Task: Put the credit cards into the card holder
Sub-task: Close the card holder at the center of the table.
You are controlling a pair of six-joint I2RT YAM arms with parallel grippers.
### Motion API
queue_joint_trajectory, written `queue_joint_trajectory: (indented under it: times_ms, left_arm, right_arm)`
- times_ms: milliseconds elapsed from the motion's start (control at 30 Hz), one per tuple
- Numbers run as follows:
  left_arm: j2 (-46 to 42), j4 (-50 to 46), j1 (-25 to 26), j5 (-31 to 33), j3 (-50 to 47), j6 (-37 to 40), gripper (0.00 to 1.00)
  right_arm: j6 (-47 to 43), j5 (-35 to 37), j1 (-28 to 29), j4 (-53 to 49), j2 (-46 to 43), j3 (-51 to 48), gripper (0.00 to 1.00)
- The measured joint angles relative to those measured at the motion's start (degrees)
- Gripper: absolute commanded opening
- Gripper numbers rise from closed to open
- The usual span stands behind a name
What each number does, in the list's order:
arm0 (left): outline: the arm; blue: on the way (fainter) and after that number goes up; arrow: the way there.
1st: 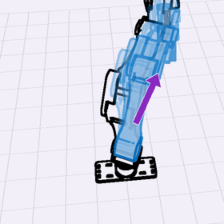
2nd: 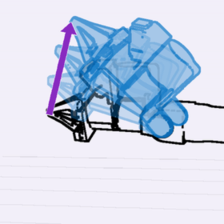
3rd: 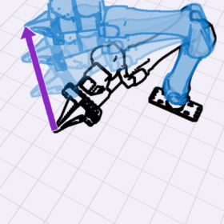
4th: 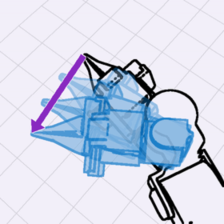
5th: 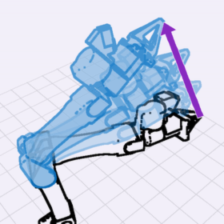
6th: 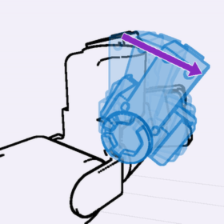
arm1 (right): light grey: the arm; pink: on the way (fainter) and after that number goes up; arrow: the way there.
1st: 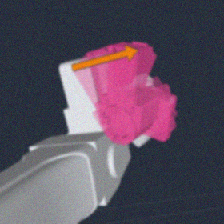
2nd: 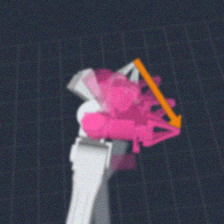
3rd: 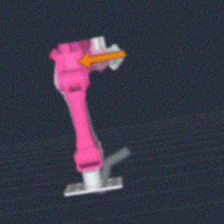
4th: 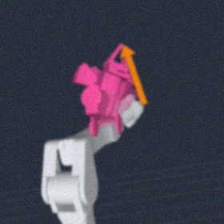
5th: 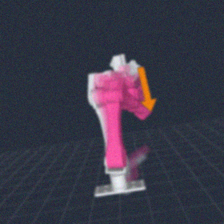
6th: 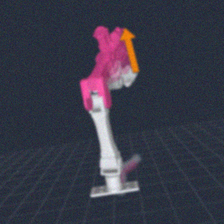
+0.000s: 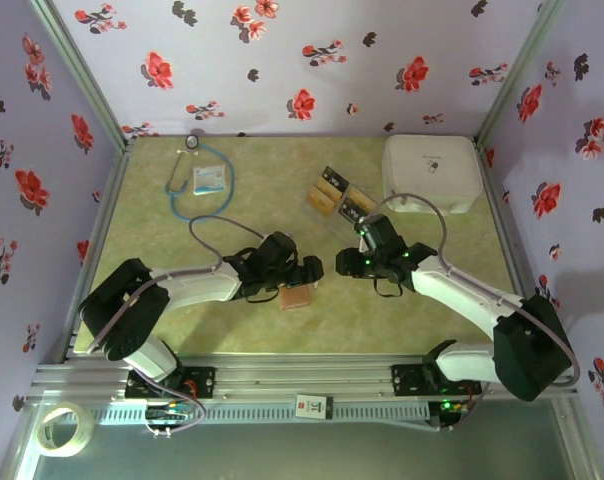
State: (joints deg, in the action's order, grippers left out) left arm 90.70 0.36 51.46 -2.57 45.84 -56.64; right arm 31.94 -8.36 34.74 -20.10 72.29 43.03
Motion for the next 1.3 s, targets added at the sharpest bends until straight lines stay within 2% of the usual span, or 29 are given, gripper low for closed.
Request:
queue_joint_trajectory:
  times_ms: [200, 467, 700, 933, 1167, 1300]
  left_arm:
    - [-0.3, -6.0, -1.0, -0.1, 4.7, 3.6, 1.0]
    - [-0.8, -10.7, -5.4, -1.7, 8.4, 7.8, 1.0]
    - [-3.8, -15.5, -11.8, -2.6, 9.0, 11.0, 1.0]
    - [-10.4, -18.0, -18.9, -2.6, 6.1, 13.0, 1.0]
    - [-12.6, -19.4, -22.5, -2.6, 1.7, 14.0, 1.0]
    - [-12.7, -20.2, -24.0, -2.6, 0.6, 14.2, 1.0]
  right_arm:
    - [0.2, -0.3, 0.0, 0.0, -0.7, 0.0, 0.46]
    - [1.7, -2.2, 0.6, 0.1, -0.8, 0.0, 0.46]
    - [3.0, -2.0, 8.0, 0.7, 0.2, 1.3, 0.43]
    - [3.8, -1.8, 14.9, 2.9, 6.8, 6.3, 0.19]
    - [4.0, -1.7, 21.7, 4.2, 12.8, 13.6, 0.1]
    - [3.5, -2.2, 23.7, 5.7, 17.1, 16.6, 0.02]
